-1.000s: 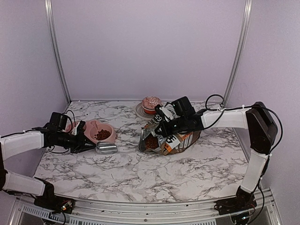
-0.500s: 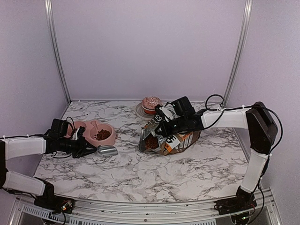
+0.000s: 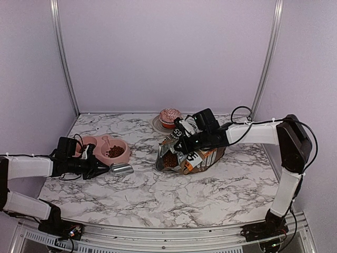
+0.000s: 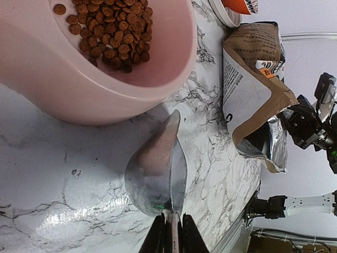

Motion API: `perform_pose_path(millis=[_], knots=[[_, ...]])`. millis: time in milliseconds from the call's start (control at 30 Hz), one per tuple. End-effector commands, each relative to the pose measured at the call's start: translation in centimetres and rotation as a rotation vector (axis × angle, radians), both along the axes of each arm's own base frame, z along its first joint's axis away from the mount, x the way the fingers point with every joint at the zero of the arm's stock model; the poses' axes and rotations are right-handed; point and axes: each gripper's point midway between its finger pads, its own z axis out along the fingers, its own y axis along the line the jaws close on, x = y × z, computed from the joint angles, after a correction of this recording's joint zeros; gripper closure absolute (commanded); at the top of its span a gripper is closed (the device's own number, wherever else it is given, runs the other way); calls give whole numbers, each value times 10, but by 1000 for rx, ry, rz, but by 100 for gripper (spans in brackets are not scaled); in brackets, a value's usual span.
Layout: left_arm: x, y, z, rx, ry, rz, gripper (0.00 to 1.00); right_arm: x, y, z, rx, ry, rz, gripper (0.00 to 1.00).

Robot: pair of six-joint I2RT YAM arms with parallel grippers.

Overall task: Serve the pet food
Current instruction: Place the spatula at the center of the board.

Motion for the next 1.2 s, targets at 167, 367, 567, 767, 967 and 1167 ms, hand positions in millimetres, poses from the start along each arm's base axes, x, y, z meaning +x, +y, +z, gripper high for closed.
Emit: perform_pose_path(millis=[167,367,567,767,967,1167], knots=[[-10,13,-36,68,98,68,87,9,-8,19,-2,-61,-36,100],[-8,13,-37,67,84,73,84,9,-9,18,-5,-62,-37,100],[-8,14,-38,75,85,80,78,10,-8,17,-5,-59,-37,100],[-8,14,-41,74,88,79,71,9,-9,18,-5,-62,-38,100],[-8,15,-42,81,83,81,67,9,-9,18,-7,-62,-38,100],[-9,18,-41,97,84,92,61,9,-9,17,-8,-62,-37,100]])
